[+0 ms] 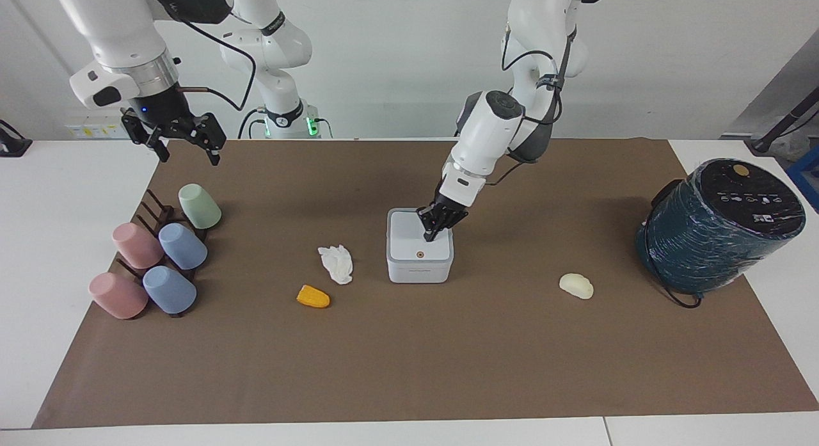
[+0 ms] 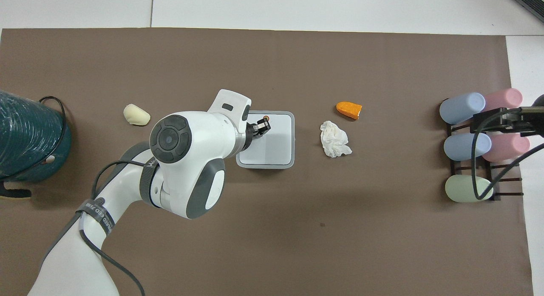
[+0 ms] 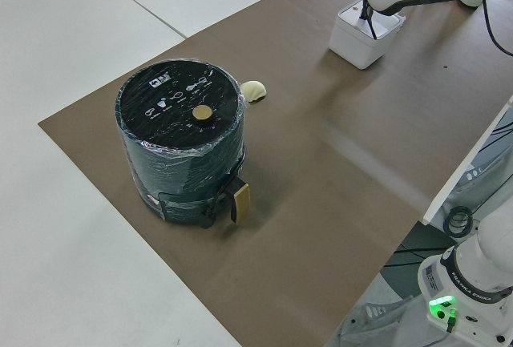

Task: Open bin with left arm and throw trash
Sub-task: 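Grasp the edge of the white bin lid with the left gripper, then lift the lid off the bin and carry it away with the left gripper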

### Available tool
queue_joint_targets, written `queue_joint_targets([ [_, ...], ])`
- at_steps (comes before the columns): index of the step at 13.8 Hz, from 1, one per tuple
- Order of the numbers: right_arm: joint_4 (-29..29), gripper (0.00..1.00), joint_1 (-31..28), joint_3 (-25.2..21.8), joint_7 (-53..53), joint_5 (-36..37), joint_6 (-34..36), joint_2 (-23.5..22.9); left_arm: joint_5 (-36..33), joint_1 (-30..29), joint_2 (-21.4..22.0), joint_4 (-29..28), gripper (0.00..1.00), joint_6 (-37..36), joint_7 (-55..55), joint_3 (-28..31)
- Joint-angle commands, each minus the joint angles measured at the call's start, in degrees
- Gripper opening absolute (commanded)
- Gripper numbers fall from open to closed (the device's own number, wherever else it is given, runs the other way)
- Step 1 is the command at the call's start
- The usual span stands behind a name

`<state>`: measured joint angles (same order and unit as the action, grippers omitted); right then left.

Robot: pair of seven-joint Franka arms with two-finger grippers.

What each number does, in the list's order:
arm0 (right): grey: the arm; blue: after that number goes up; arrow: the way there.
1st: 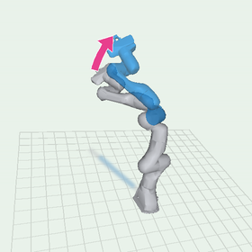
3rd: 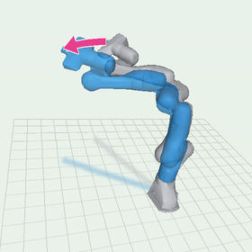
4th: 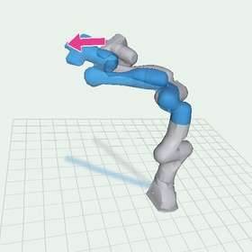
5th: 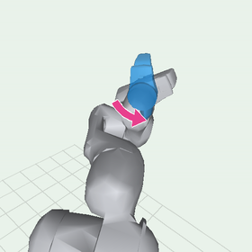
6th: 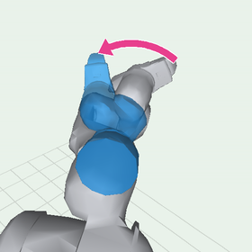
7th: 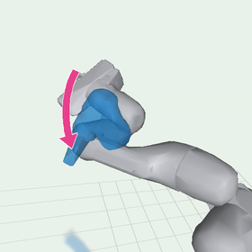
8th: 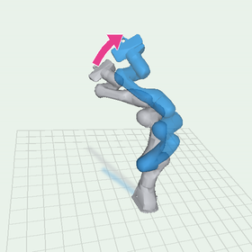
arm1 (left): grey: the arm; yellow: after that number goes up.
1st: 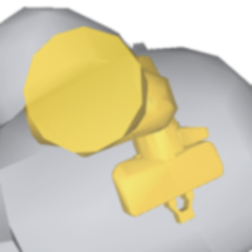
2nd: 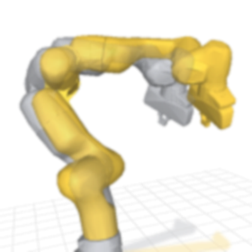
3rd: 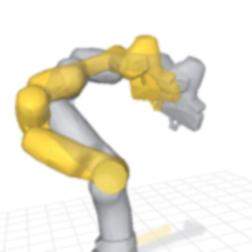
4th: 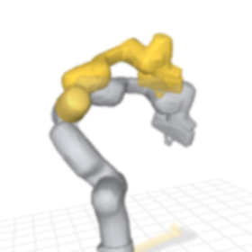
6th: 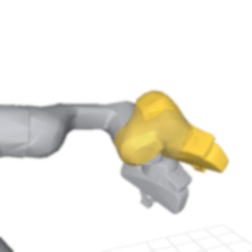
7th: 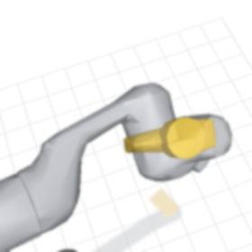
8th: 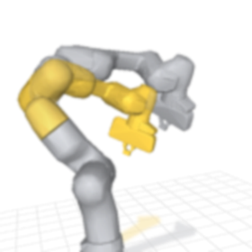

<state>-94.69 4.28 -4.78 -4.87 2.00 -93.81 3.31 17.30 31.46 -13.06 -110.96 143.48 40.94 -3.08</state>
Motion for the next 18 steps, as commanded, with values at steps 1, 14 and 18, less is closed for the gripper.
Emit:
queue_joint_targets([
  [1,-2.1,1.00,-0.1,0.3,-0.2,0.0,-1.5,1.6,1.1,1.7,-3.3,-1.5,0.08,2.3,0.2,0.7],
  [14,-2.0,1.00,0.0,0.3,-0.3,-3.2,-3.7,1.4,0.0,-3.6,2.2,18.6,0.08,-34.1,1.2,3.2],
  [18,-3.6,1.00,4.7,0.7,-0.4,-4.4,-10.1,-0.1,-6.6,-9.3,4.4,24.1,0.11,-44.3,0.5,3.3],
])
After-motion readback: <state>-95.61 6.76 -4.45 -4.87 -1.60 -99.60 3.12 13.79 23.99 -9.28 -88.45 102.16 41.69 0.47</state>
